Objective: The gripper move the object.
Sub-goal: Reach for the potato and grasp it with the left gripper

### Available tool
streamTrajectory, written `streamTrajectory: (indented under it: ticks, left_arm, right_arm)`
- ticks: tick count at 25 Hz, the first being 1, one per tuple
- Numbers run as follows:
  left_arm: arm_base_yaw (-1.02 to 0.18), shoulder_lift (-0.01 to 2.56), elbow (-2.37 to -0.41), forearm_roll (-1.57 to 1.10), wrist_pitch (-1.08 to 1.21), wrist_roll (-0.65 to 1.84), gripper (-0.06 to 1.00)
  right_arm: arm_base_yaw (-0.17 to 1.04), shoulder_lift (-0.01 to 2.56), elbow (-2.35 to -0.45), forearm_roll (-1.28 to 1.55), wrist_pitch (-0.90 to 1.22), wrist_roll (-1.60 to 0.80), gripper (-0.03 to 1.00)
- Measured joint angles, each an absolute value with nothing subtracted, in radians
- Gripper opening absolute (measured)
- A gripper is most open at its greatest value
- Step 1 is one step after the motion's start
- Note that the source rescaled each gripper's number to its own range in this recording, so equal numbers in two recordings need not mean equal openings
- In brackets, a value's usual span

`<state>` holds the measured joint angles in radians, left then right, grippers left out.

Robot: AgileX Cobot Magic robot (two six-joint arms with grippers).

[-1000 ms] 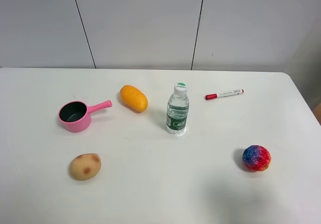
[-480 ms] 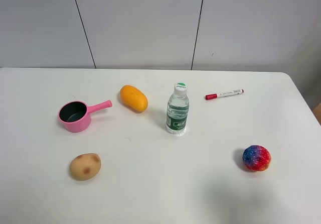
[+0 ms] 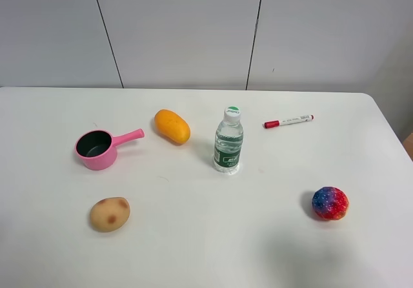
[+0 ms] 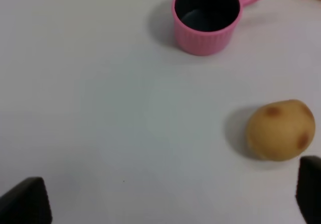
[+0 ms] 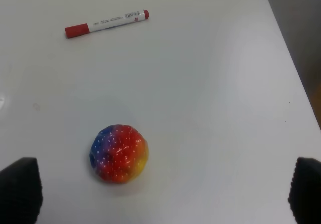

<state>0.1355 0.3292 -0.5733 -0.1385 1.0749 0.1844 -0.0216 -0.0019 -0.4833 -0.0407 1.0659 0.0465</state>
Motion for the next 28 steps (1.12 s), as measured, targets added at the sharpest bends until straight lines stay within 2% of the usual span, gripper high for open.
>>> streamTrajectory:
  ticks: [4,9,16,23,28]
  left_arm:
    - [0.132,0.466,-0.632,-0.14,1.072,0.233,1.0]
    - [0.066,0.608,-0.666,-0.14,1.059,0.255,1.0]
    - [-0.142,0.785,-0.666,-0.131,1.019,0.263,1.0]
    - [-0.388,0.928,-0.666,-0.119,0.869,0.267,1.0]
    - [-0.476,1.035,-0.666,-0.099,0.788,0.267,1.0]
  right_arm:
    - [-0.022,-0.002,-0.483,-0.041,1.066,0.046,1.0]
    - [-0.022,-0.002,-0.483,-0.041,1.066,0.046,1.0]
    - [-0.022,-0.002,-0.483,-0.041,1.066,0.046,1.0]
    - [-0.022,-0.002,-0.483,-0.041,1.066,0.046,1.0]
    - [-0.022,-0.002,-0.483,-0.041,1.066,0.046,1.0]
